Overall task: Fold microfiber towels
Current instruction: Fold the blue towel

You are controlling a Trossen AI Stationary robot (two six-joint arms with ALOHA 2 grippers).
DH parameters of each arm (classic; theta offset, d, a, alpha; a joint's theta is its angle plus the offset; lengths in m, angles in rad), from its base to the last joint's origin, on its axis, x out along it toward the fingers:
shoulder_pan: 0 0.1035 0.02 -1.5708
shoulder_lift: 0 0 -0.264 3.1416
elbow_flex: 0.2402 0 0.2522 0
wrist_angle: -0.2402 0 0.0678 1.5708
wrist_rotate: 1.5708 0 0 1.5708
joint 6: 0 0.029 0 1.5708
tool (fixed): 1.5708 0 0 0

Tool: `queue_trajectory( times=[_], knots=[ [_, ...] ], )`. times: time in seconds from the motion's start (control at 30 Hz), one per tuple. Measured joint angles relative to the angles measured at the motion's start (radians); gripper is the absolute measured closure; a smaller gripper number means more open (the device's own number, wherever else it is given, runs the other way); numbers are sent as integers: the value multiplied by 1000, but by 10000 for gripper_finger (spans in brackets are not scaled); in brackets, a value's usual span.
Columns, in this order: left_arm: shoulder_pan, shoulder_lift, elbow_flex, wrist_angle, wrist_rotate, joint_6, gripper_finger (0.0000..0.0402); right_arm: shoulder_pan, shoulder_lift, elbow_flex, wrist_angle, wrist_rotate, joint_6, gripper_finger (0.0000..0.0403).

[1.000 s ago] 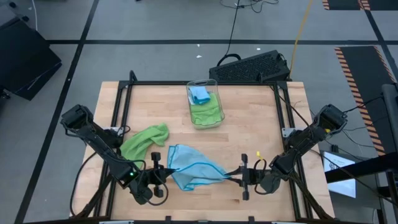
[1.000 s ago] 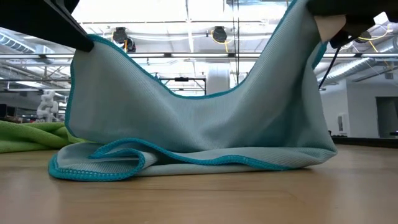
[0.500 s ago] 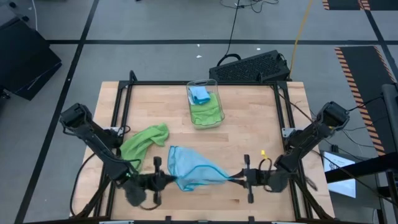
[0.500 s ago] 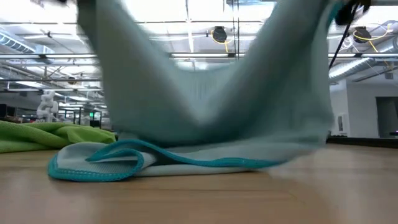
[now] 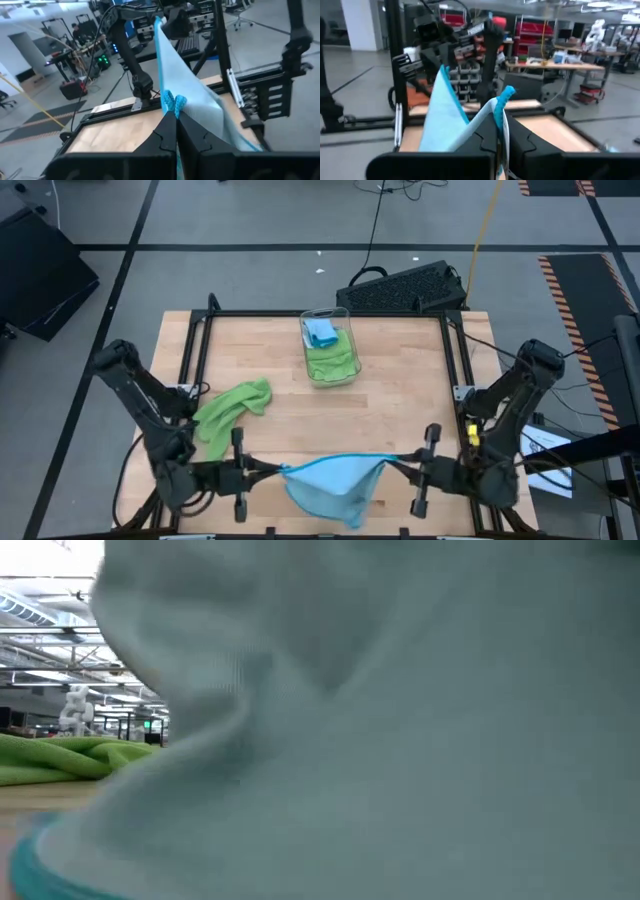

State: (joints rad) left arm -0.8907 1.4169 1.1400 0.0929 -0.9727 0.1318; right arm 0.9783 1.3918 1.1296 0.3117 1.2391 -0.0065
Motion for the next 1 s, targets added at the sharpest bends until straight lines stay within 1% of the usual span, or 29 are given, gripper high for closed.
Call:
queue_trajectory(
  times=[0.1,0.2,0.27,0.37,0.47,0.57,0.67,0.77,0.87,0.93,1.0],
  knots=[
    [0,33,140,-148,-9,-42,399,21,0,73,4,18,-62,402],
    [-13,66,265,-235,-4,-63,400,48,0,130,4,-11,-95,402],
    [-21,86,328,-292,33,-83,400,72,0,150,4,-50,-113,402],
    [-29,92,358,-373,58,-166,398,103,-4,154,-12,-118,-114,400],
    [-19,89,363,-457,54,-223,398,129,-6,154,-52,-101,-90,398],
    [-1,91,362,-603,55,-308,399,138,-6,153,-123,-23,-56,398],
    [40,91,358,-725,51,-400,395,135,-6,132,-156,80,-46,400],
    [101,91,332,-801,44,-423,395,114,-6,92,-160,205,-103,400],
    [166,91,316,-885,13,-425,399,64,-19,27,-160,308,-140,400],
    [220,89,291,-903,8,-429,396,18,-48,-34,-160,326,-150,400],
    [284,90,249,-900,9,-416,390,-37,-88,-104,-159,318,-152,400]
  ],
)
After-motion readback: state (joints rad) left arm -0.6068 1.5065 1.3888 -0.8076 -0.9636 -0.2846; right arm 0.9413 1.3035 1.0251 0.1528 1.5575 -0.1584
